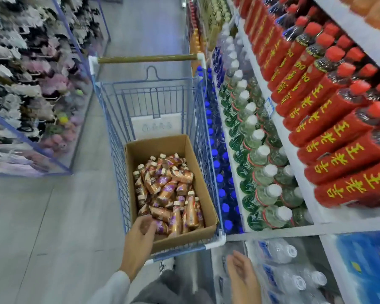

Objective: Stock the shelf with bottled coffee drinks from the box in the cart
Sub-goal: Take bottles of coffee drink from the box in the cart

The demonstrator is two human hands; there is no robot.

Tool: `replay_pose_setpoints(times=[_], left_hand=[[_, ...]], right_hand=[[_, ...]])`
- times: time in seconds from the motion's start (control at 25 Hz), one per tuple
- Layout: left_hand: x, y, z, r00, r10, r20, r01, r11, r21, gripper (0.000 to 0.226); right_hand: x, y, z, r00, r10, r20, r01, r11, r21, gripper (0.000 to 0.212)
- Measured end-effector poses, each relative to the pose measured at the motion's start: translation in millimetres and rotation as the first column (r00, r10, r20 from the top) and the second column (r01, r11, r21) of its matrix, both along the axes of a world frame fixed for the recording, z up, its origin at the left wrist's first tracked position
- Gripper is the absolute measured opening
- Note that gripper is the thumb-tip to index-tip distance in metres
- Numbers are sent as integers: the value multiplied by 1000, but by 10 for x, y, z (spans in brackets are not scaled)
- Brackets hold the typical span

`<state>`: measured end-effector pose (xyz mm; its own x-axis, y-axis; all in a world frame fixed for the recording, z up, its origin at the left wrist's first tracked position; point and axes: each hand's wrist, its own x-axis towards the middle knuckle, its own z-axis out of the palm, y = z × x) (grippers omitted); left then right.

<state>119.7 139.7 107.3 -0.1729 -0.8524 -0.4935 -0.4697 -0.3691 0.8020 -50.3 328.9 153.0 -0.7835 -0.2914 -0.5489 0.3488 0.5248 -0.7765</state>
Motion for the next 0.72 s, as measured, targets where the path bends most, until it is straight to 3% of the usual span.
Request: replay_pose_setpoints(times=[0.24,0.44,0.6,0.72], left_hand=[[-601,-938,-435,977,202,61,-211,948,239,50],[-998,-1682,-1086,951,237,198,-285,921,266,61],[-1181,-1966,-1741,887,150,437,-282,925,255,79],[-1364,-2063,-2100,792,-2,611,-142,972,186,84]], right_hand=[[-104,-499,-48,969,238,71,-245,965,94,20],[-300,-945,-195,932,328,154,-348,929,127,20],[-491,-1227,-405,909,370,193,-398,907,136,19],[-641,-1364,-553,892,386,233,-425,893,147,22]])
